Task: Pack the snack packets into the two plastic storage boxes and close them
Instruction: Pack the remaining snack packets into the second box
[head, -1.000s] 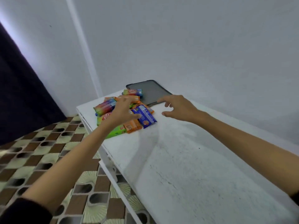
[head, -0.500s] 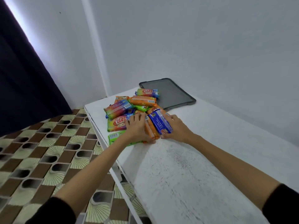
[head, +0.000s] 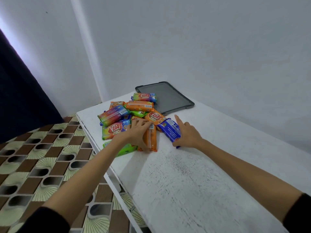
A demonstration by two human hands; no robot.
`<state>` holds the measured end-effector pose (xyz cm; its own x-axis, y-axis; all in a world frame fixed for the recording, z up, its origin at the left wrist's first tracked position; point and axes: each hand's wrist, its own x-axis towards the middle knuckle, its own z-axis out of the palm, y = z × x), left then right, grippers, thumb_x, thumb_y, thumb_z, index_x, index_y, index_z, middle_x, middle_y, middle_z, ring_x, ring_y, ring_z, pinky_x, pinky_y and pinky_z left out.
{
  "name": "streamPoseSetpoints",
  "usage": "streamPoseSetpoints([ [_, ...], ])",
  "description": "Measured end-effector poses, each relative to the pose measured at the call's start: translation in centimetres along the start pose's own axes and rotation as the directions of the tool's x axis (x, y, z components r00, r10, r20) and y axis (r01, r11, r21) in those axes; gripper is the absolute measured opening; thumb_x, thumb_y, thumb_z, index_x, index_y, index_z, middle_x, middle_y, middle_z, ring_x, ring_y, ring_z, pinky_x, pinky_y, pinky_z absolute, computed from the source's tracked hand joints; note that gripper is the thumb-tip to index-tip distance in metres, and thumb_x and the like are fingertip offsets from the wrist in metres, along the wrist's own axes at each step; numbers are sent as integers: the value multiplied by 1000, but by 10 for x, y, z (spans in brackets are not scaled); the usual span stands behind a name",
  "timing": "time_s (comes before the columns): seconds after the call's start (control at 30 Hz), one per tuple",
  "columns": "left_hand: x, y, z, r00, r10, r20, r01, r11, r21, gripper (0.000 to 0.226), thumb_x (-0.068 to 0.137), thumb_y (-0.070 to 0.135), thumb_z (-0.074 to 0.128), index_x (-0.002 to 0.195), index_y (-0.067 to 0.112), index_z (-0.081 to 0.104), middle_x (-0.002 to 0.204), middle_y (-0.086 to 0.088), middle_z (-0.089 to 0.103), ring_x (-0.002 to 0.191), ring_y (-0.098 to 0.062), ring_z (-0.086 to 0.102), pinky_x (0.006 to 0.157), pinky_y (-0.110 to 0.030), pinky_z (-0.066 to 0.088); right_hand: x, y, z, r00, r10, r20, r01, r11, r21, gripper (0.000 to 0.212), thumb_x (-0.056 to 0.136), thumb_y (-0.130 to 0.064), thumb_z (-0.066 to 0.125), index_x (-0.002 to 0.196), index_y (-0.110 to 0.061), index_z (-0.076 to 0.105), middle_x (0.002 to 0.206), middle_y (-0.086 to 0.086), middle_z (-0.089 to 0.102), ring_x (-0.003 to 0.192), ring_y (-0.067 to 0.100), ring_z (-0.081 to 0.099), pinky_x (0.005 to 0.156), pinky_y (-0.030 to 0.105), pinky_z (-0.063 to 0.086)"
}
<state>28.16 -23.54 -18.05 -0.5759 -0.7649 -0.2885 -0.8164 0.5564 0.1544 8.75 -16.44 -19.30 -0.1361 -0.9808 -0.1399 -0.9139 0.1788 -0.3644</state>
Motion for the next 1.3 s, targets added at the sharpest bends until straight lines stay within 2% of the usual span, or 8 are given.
streamPoseSetpoints([
  [0.07,0,2,-3,1000,-18,16,18,1000,-4,106,70,52,72,147,33,3,155,-4,-6,142,-35,-9,113,-56,7,-4,10,-7,998,19,65,-16,999,-40,101,78,-37,71,149,-23,1,143,15,34,130,27,39,96,37,45],
  [0.2,1,18,4,987,-148,-55,135,971,-196,85,79,60,57,146,31,13,155,-11,-5,142,-38,-6,114,-54,11,-6,12,-14,995,6,104,5,995,-102,93,80,-43,67,149,-24,7,141,17,34,129,29,39,96,36,44],
  [0.4,5,38,15,930,-303,-206,293,953,-77,93,78,59,59,143,8,17,147,-19,23,136,-36,25,109,-45,30,9,-11,-1,999,-30,41,37,980,-195,76,86,-50,55,147,-29,16,138,18,38,127,33,37,96,38,42],
  [0.5,6,49,7,936,-258,-238,290,951,111,79,82,54,58,135,3,30,138,-19,36,125,-33,40,101,-40,38,14,-18,5,1000,2,-6,-4,974,-226,64,91,-42,52,145,-29,22,135,19,40,124,35,39,95,38,42],
  [0.6,7,54,3,939,-218,-266,262,955,141,71,80,48,64,130,5,37,130,-16,43,116,-28,46,97,-37,42,15,-21,7,998,59,-38,-64,985,-160,65,88,-36,58,143,-25,27,132,19,45,121,35,42,94,38,42],
  [0.87,5,67,-5,957,-143,-252,126,989,-80,77,68,36,78,131,19,37,136,-11,35,118,-28,43,97,-37,45,-16,-1,-44,997,61,-45,-67,988,-140,62,77,-28,71,133,-17,49,130,8,56,115,24,54,89,31,46],
  [1.13,-28,145,-65,913,163,-374,-212,973,-95,69,71,17,76,131,24,43,134,-9,34,120,-28,41,91,-30,42,-97,36,-148,977,85,-195,-108,988,-110,64,73,-29,73,132,-26,49,128,5,55,111,23,52,76,27,40],
  [1.3,-48,209,-83,853,357,-381,-402,915,-41,67,73,17,75,131,28,42,135,-7,36,119,-24,39,84,-23,34,-179,72,-187,944,164,-286,-184,982,-44,62,74,-27,74,131,-29,49,126,5,55,94,16,46,75,28,40],
])
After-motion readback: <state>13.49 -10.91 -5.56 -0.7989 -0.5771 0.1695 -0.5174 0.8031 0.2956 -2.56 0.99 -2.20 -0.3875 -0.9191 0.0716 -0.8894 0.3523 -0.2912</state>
